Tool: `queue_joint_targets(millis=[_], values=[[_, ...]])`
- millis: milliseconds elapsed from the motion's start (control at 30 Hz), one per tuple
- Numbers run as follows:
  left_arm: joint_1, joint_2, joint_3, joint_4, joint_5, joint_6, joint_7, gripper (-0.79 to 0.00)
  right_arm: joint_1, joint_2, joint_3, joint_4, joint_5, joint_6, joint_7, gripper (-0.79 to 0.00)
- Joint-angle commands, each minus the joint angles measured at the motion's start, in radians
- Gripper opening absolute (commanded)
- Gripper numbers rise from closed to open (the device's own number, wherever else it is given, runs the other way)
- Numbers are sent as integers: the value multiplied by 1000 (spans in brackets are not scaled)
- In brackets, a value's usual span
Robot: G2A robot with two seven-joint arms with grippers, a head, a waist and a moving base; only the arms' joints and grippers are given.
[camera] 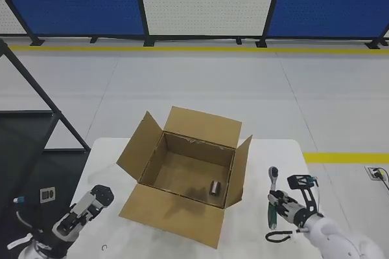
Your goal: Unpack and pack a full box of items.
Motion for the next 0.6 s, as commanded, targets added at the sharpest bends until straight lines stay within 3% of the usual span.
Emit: queue_joint_targets(millis=[0, 267, 567], values=[[-1, 1, 0, -2, 2, 3, 3, 0, 32, 1, -20, 66, -25, 22, 7, -785], [-7, 3, 2, -6, 11, 8, 13, 0, 151, 5, -78, 268, -88, 79, 35, -785], [-7, 5, 9, -10, 16, 13, 21, 0, 201, 13, -106, 338, -145, 114, 71, -785]])
